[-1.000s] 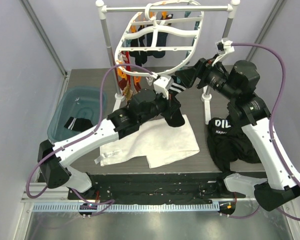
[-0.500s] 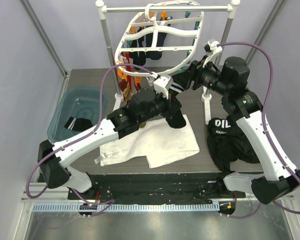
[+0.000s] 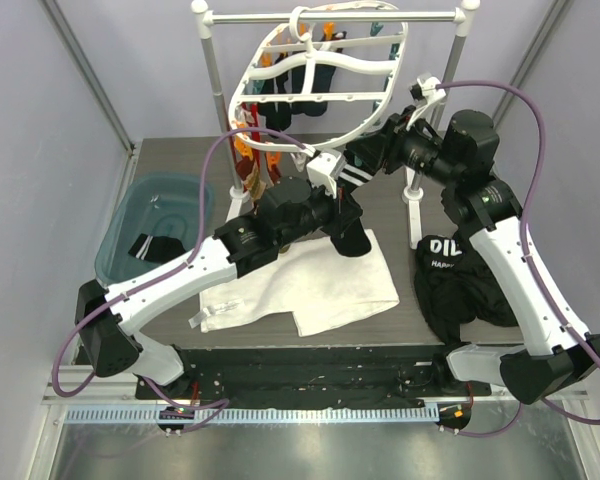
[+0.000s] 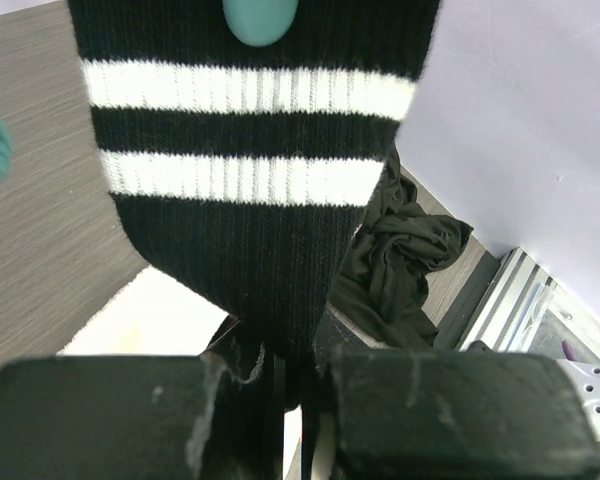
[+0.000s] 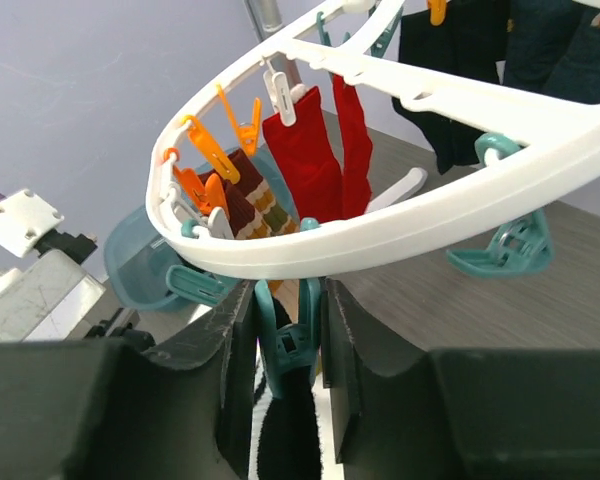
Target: Remove the socks clipped to the hanger
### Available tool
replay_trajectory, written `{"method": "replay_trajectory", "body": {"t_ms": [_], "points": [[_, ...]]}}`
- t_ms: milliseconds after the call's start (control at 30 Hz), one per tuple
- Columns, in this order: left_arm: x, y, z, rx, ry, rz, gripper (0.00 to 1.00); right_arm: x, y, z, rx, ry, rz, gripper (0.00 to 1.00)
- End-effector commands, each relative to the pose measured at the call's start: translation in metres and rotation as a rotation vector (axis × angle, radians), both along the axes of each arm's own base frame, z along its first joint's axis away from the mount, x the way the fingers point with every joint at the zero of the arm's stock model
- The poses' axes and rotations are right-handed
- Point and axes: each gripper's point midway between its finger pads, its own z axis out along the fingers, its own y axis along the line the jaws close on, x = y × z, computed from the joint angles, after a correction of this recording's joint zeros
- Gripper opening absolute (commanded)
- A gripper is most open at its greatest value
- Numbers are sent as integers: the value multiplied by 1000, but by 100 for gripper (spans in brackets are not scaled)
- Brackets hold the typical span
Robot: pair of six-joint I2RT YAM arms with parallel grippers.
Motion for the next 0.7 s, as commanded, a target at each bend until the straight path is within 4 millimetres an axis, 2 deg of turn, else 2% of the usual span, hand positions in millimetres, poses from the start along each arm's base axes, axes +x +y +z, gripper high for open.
{"method": "replay_trajectory", "body": {"t_ms": [0,100,333,500,633,667], "points": [[0,5,36,-68,-49,7,0,-2,-5,23,49,-60,-8,22],[2,7,33,-58,-44,20,0,-1,-8,23,58,-51,-17,12],[15,27,18,-35,-19,116,0,-2,-11,25,70,-42,-19,2],[21,45,0,-27,28,174,0,-4,-12,25,72,-44,-22,1],[27,68,-13,-6,61,243,0,-4,-13,24,74,-38,-25,1],[27,75,-9,-17,61,262,0,-4,-13,24,78,-33,-25,1]]}}
